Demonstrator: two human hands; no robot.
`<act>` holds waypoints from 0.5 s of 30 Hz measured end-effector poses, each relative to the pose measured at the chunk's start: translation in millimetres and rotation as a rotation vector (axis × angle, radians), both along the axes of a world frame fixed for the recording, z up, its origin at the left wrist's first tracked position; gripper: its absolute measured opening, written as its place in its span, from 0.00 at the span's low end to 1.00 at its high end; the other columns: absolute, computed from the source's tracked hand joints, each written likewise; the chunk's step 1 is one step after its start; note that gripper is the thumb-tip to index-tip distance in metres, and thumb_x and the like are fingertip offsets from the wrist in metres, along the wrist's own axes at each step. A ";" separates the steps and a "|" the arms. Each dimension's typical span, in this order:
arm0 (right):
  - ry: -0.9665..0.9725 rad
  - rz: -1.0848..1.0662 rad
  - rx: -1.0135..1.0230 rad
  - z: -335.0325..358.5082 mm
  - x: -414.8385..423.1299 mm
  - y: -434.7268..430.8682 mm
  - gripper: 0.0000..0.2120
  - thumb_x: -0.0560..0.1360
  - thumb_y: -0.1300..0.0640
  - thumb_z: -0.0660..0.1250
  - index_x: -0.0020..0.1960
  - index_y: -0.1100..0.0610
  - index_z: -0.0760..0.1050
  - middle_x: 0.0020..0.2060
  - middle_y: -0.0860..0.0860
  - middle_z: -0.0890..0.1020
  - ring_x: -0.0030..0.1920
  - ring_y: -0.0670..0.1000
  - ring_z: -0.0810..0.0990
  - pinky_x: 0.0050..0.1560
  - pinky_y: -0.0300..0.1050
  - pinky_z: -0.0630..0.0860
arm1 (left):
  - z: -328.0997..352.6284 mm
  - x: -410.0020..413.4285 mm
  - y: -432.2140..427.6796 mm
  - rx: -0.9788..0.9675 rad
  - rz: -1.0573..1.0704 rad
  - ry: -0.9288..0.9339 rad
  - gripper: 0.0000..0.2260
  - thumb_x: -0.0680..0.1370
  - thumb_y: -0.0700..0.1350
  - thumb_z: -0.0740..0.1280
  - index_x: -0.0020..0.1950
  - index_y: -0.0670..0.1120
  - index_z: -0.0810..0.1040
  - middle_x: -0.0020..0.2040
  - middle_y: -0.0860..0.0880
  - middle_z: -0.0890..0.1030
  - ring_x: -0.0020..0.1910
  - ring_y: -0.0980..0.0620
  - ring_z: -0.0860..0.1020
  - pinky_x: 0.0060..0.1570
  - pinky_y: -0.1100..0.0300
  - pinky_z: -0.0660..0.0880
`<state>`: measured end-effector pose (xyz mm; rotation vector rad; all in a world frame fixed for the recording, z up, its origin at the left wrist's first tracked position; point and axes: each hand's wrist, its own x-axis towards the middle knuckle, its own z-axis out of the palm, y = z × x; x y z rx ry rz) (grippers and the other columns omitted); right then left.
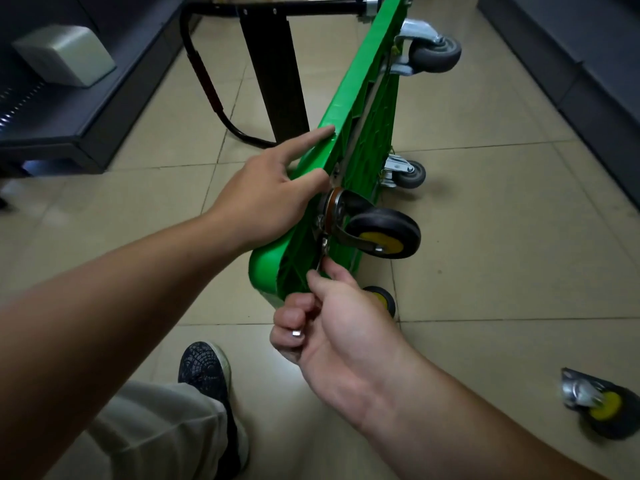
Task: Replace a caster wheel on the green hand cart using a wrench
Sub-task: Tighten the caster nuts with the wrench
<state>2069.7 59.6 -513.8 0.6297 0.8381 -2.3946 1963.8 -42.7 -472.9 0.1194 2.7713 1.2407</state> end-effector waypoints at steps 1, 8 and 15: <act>0.026 0.008 0.040 -3.9 3.0 -0.4 0.19 0.86 0.60 0.54 0.69 0.38 0.67 0.24 0.47 0.65 0.21 0.45 0.64 0.22 0.37 0.60 | 0.4 -0.3 -0.8 0.002 -0.004 -0.003 0.28 0.74 0.56 0.66 0.72 0.75 0.67 0.57 0.52 0.84 0.44 0.45 0.86 0.48 0.41 0.83; 0.184 0.006 0.235 -26.5 13.7 26.9 0.17 0.85 0.58 0.57 0.69 0.42 0.73 0.31 0.51 0.55 0.25 0.45 0.55 0.23 0.35 0.56 | -1.9 -3.6 -4.1 0.051 -0.033 -0.012 0.27 0.79 0.49 0.69 0.73 0.74 0.69 0.56 0.53 0.84 0.43 0.45 0.86 0.47 0.41 0.84; 0.455 0.172 0.247 -49.1 35.2 35.7 0.19 0.83 0.51 0.60 0.68 0.32 0.72 0.27 0.46 0.63 0.23 0.44 0.60 0.24 0.36 0.63 | -4.0 -8.4 -6.9 0.048 -0.052 0.007 0.27 0.79 0.48 0.68 0.72 0.74 0.69 0.55 0.53 0.84 0.39 0.49 0.87 0.41 0.48 0.85</act>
